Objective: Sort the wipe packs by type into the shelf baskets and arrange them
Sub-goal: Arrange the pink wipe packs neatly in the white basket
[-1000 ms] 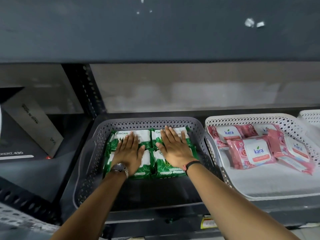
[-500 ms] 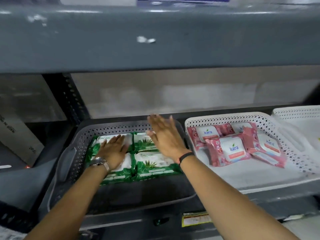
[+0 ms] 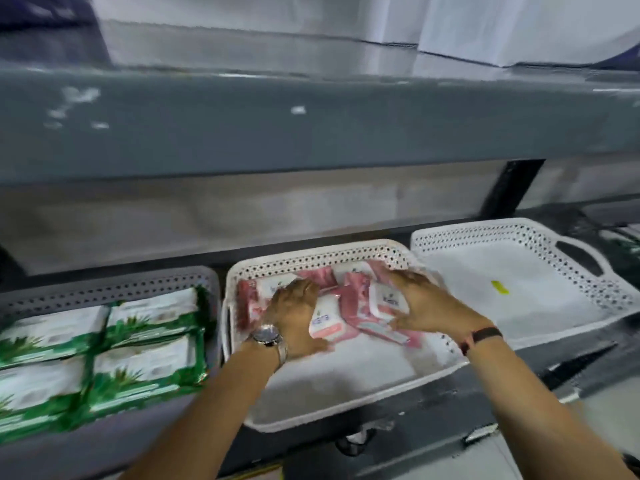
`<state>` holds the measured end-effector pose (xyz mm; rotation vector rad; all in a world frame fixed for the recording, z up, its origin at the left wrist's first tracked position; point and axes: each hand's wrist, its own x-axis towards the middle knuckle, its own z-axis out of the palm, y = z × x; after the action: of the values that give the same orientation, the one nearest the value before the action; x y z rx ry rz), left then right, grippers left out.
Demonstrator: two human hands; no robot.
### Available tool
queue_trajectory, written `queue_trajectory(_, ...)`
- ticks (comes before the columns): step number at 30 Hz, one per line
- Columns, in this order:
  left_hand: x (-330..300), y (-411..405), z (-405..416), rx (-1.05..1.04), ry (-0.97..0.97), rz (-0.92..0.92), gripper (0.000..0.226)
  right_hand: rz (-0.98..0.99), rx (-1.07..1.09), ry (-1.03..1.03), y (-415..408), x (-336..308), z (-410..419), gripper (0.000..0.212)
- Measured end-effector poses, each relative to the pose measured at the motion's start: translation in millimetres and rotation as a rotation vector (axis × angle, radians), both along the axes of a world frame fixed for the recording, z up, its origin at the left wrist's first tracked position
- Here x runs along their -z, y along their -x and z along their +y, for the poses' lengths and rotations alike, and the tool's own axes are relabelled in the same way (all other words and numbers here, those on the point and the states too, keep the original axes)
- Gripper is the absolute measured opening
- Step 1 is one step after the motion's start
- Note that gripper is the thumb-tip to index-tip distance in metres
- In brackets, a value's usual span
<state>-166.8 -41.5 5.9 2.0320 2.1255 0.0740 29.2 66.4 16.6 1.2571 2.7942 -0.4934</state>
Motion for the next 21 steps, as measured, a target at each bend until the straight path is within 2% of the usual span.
queue_trajectory(2, 13, -13, 6, -0.046, 0.034, 0.086, 0.103, 0.002, -0.006, 0.059, -5, 11, 1, 0.112)
queue_trajectory(6, 30, -24, 10, -0.133, -0.008, 0.191, 0.096, 0.040, -0.040, -0.035, -4, 23, 1, 0.096)
queue_trajectory(11, 24, -11, 0, -0.088, 0.000, 0.125, 0.088, -0.003, -0.141, -0.107, -10, 24, 11, 0.085)
queue_trajectory(17, 22, 10, -18, -0.095, 0.107, 0.096, 0.092, -0.051, -0.290, -0.038, -4, 25, 11, 0.079)
queue_trajectory(21, 25, 12, -18, -0.088, 0.131, 0.044, 0.094, -0.012, -0.275, 0.038, -2, 26, 10, 0.078)
